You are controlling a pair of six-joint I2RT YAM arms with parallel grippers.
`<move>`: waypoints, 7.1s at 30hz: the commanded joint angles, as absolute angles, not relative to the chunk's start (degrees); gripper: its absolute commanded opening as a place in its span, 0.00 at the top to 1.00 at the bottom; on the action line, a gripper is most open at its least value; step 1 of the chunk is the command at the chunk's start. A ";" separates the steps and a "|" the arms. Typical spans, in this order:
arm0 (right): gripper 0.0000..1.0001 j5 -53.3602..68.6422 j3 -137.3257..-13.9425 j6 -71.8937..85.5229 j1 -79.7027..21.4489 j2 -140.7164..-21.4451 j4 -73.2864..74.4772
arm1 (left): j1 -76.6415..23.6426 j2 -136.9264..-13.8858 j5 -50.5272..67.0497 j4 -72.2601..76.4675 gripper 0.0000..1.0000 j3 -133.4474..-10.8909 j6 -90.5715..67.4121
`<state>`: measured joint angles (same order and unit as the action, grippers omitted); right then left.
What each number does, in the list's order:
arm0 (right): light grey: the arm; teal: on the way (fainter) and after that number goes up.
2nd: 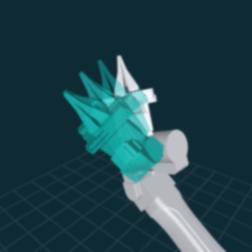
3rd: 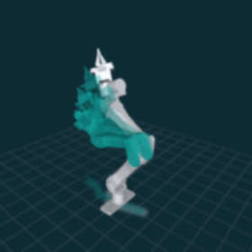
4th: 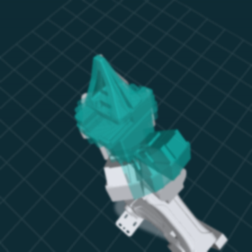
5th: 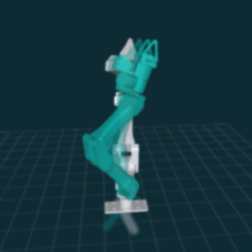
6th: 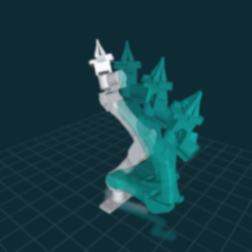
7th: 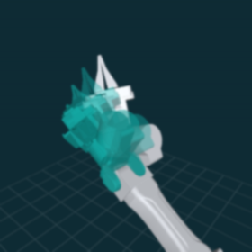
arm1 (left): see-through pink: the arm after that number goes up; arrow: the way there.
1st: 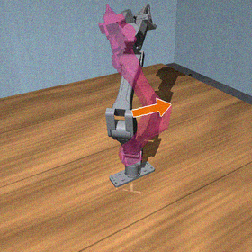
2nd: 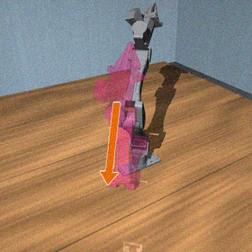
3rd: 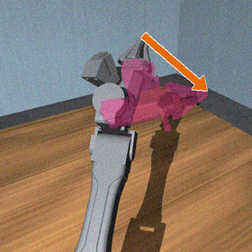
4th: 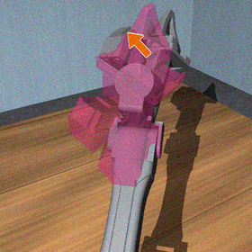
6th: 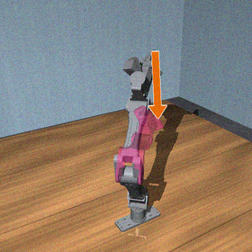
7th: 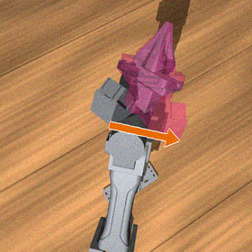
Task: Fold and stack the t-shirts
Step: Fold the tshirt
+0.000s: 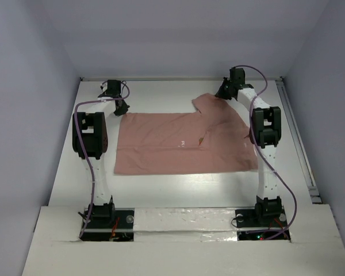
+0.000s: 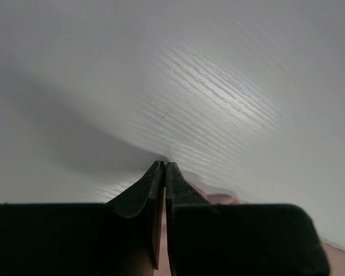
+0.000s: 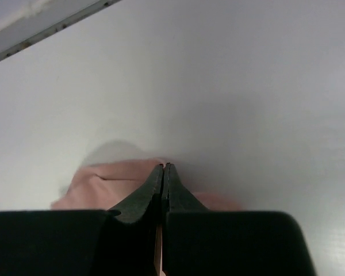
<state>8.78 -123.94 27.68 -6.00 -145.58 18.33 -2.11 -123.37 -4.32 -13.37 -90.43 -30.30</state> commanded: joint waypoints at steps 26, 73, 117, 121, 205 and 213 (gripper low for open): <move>1.00 3.61 -47.23 29.35 -5.71 -65.23 21.26 | -0.79 -98.62 -6.86 -11.87 1.00 -69.45 -26.37; 0.51 -1.75 -54.85 27.07 -17.75 -91.50 14.24 | -14.76 -77.87 -0.88 -7.74 0.86 -47.38 -37.70; 0.52 3.61 -52.29 36.05 -33.93 -78.84 28.73 | -19.24 -80.95 2.02 -4.83 0.90 -48.16 -40.25; 0.65 -4.81 -55.11 33.40 -33.32 -76.38 32.43 | -22.57 -81.03 0.62 -6.15 0.90 -50.27 -39.64; 0.95 12.75 -51.13 38.23 -5.71 -96.92 13.63 | -22.68 -75.15 2.90 -10.01 1.00 -64.86 -32.87; 0.95 16.25 -105.72 38.24 -8.87 -134.77 22.65 | -23.20 -68.47 0.97 -16.16 1.00 -64.34 -33.66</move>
